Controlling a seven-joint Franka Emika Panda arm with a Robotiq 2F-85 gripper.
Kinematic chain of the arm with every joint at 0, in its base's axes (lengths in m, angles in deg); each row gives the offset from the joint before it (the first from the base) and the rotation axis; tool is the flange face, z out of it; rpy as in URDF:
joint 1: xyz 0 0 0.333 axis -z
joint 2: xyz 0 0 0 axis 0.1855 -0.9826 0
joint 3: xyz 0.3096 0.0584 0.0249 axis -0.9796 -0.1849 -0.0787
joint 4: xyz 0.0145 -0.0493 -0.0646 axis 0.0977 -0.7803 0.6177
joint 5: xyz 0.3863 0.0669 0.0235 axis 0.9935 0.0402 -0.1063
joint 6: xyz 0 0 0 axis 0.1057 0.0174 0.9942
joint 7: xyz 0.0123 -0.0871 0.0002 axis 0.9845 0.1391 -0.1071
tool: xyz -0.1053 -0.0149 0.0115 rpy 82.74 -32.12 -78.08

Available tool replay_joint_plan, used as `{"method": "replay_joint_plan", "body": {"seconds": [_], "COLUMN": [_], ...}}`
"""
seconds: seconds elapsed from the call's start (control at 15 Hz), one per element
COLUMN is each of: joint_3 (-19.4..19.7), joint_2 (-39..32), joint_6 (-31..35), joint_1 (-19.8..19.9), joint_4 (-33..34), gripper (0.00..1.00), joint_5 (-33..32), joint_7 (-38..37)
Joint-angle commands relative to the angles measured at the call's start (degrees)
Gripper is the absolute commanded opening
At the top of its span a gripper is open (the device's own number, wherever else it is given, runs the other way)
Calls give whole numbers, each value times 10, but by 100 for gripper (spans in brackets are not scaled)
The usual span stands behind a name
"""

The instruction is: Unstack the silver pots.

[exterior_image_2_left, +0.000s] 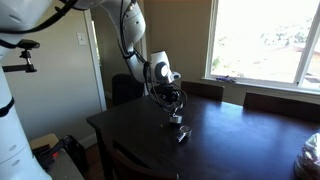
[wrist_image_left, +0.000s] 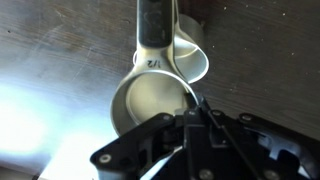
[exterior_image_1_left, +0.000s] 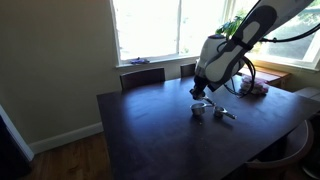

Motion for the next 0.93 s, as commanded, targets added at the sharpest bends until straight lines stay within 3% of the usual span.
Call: {"method": "replay_joint_plan", "body": {"seconds": [0.0,0.6,0.87], "joint_3": [28,79,87], "joint_2": [34,63,65], "joint_6": [53,128,103], "joint_1": [-20,-57,-74], "joint_4": [-47,-96,-105], "gripper": [2,2,2], "joint_5": [0,3,-5], "joint_7": [-12,-6,8]}}
